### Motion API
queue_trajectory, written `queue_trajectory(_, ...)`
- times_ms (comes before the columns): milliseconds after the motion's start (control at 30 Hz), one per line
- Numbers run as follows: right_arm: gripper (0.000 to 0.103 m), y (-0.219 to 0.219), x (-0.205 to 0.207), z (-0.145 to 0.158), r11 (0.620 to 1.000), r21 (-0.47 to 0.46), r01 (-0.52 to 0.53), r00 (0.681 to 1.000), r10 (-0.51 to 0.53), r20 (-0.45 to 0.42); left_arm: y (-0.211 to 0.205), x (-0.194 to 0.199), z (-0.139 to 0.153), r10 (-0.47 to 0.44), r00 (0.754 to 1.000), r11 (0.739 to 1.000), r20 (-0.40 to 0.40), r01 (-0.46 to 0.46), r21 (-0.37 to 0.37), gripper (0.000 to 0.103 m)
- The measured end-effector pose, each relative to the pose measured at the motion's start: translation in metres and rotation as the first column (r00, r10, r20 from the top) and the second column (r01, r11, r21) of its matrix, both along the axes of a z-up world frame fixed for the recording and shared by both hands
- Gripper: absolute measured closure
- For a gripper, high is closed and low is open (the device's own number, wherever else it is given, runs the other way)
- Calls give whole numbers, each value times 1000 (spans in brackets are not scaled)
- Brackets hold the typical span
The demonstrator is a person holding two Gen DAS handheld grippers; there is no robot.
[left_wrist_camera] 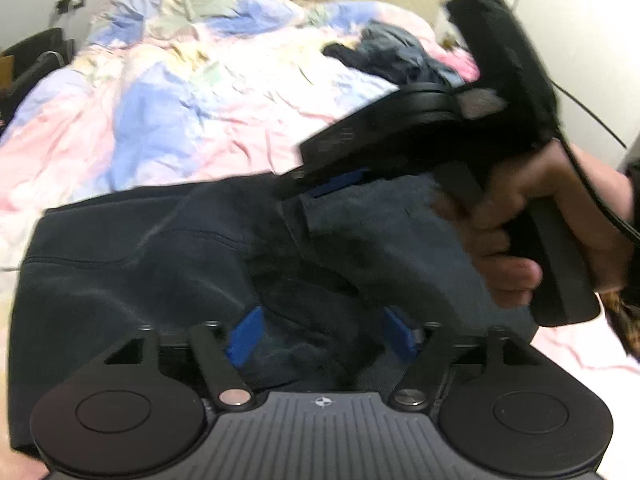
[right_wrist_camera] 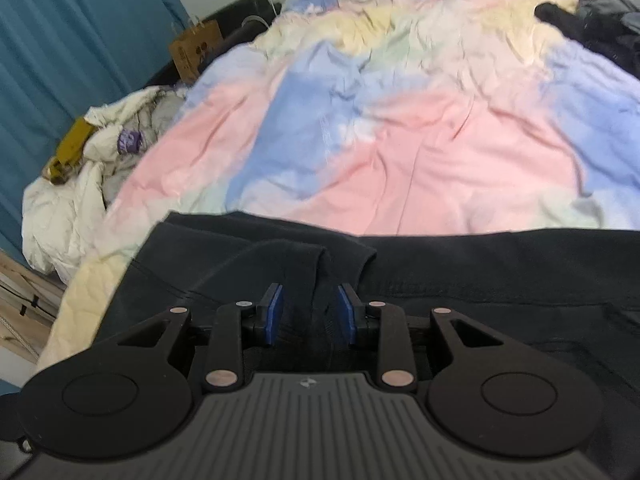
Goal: Fold clothes
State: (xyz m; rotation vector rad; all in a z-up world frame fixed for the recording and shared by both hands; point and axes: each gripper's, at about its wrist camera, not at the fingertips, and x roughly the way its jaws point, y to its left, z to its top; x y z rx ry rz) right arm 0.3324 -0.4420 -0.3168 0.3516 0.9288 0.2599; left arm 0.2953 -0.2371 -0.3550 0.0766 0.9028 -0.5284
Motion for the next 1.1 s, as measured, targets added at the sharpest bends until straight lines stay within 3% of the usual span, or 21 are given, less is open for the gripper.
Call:
queue_trajectory(333,71,-31,-54,46,998,-16,66,996,-65,60,-17,-24,51,84,996,996,42,-83,-24,24)
queue_trajectory(533,71,-61,-93,55,988,-76,134,990,-129,65,-21,-56,92,100,994,993,50,-96,-74,22)
queue_trajectory(667,71,-90,-123,57,974,-82,213,975,-207,76,-31,-72,109,109,992,992,56,-105,-65,22)
queue_trajectory(767,71,-117,-157,57,953,-41,301,949,-295,113,-39,-79,115,100,994,994,46,-98,-58,22)
queue_trajectory(933,70,-161,-204,38,888,11,461,885,-460,69,-48,-86,121,116,993,993,23,-115,-38,22)
queue_trajectory(1067,44,-195,-237,11,801,49,596,802,-597,7,-53,-85,122,136,991,991,16,-135,-23,22)
queue_trajectory(1100,44,-203,-244,3,774,72,629,777,-630,-13,-53,-84,123,137,990,991,17,-136,-16,22)
